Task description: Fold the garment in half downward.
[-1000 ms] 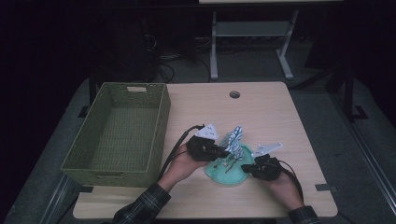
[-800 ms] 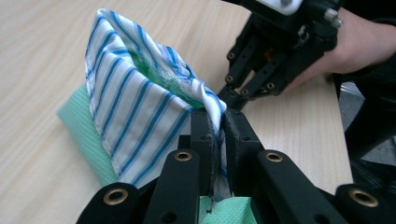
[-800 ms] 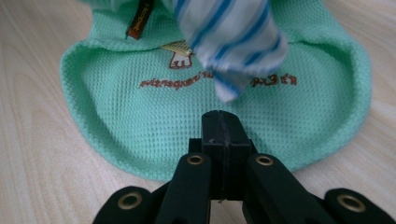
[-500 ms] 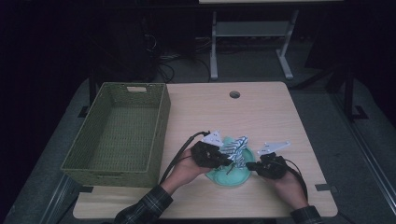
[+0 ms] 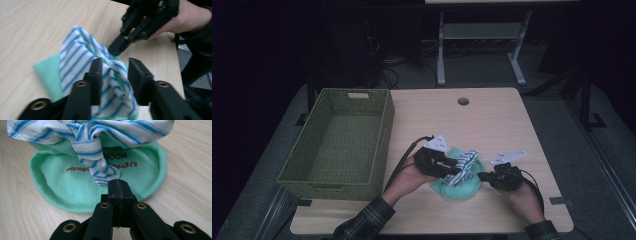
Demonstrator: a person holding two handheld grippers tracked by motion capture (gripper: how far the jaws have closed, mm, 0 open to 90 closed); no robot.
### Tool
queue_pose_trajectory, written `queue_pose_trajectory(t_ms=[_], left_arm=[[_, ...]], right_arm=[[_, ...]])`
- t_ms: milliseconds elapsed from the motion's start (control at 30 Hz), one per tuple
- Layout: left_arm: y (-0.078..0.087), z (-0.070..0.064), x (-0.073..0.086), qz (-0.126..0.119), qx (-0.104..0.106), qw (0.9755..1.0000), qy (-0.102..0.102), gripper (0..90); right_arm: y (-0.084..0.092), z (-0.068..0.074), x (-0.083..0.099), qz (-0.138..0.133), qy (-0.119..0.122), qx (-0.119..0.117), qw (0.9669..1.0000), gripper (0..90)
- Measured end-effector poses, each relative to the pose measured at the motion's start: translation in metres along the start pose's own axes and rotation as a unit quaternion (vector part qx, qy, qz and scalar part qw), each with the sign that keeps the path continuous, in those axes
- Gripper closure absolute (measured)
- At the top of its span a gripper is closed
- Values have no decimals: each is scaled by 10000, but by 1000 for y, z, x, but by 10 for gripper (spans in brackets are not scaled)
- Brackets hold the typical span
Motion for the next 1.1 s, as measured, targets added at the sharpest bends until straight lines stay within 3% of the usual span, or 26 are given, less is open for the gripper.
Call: queue_pose_trajectory(t_ms=[133,233,367,800,1100], left_arm=[[-2,16,1,102,-239,9996,86,894],[-11,27,4,228,-358,9990,160,896],[-24,34,8,337,-343,9986,235,896],[-58,8,0,435,14,9990,72,896],[-81,-4,6,598,177,9981,9,896]], right_arm=[[1,-1,3,44,11,26,10000,898],[3,-3,8,65,-39,38,10000,898],[6,-8,11,51,-98,87,9999,898],[9,-14,13,33,-162,160,9997,898],[12,-18,13,17,-193,234,9995,898]])
Point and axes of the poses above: each handheld gripper's, and its own axes: y roughly backward along the jaws, x roughly out of its underside, z roughly to its left, the point moved 8 cm from there along -y, roughly forward along the jaws, and after that the axes turned 2 degrees about -x, right-handed, at the moved point
